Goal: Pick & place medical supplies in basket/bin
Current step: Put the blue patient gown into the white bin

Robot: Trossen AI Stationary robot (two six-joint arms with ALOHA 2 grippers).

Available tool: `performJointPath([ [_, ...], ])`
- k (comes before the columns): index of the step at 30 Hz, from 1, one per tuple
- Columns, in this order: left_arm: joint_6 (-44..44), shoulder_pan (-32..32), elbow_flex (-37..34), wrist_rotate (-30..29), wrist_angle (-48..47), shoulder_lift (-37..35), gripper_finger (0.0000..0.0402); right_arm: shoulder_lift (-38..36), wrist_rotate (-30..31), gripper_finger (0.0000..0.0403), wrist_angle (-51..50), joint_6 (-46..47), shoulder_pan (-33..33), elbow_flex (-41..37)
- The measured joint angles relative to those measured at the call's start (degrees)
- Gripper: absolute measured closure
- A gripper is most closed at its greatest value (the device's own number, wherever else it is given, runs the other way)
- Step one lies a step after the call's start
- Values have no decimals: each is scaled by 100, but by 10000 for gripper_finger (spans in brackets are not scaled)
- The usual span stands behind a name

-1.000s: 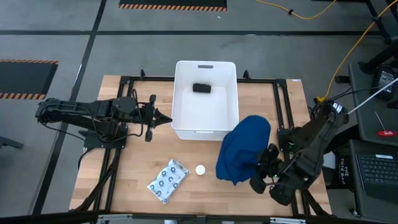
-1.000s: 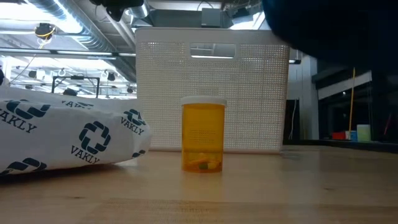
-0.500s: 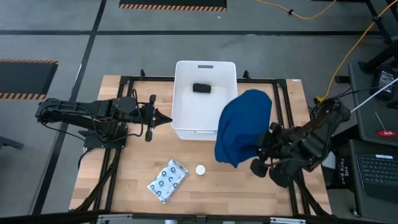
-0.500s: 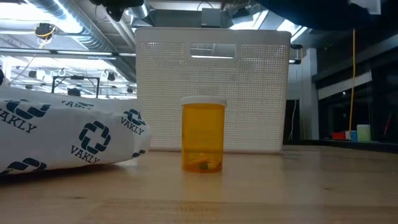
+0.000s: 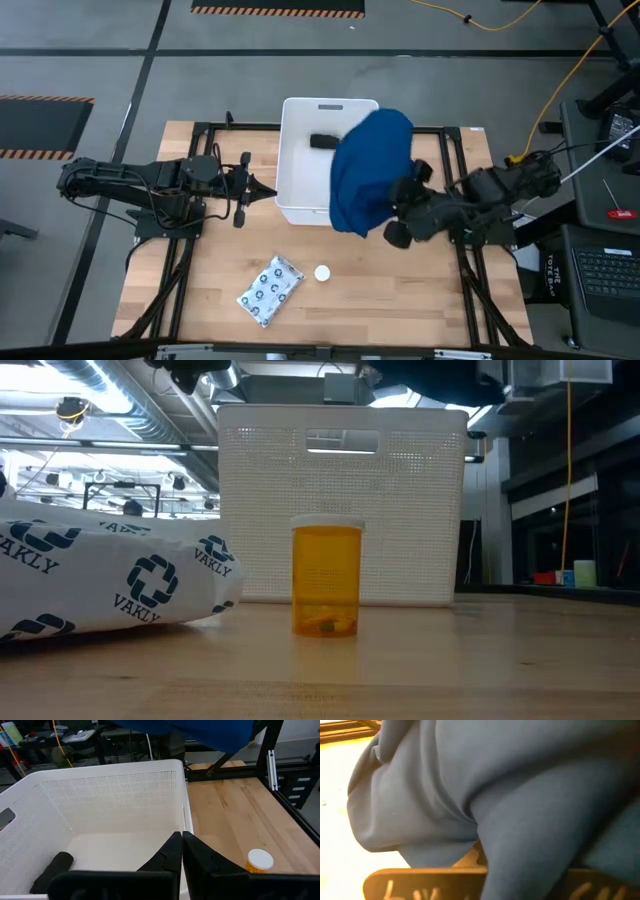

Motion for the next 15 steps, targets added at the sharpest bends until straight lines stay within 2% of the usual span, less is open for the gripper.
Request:
performJointPath([
  [6,2,0,0,0,0,2,389,2,-972,381,834,-1584,-1009,1],
  [15,1,0,0,0,-1,2,394,36,-2235,381,1702,-3097,-2502,-20],
])
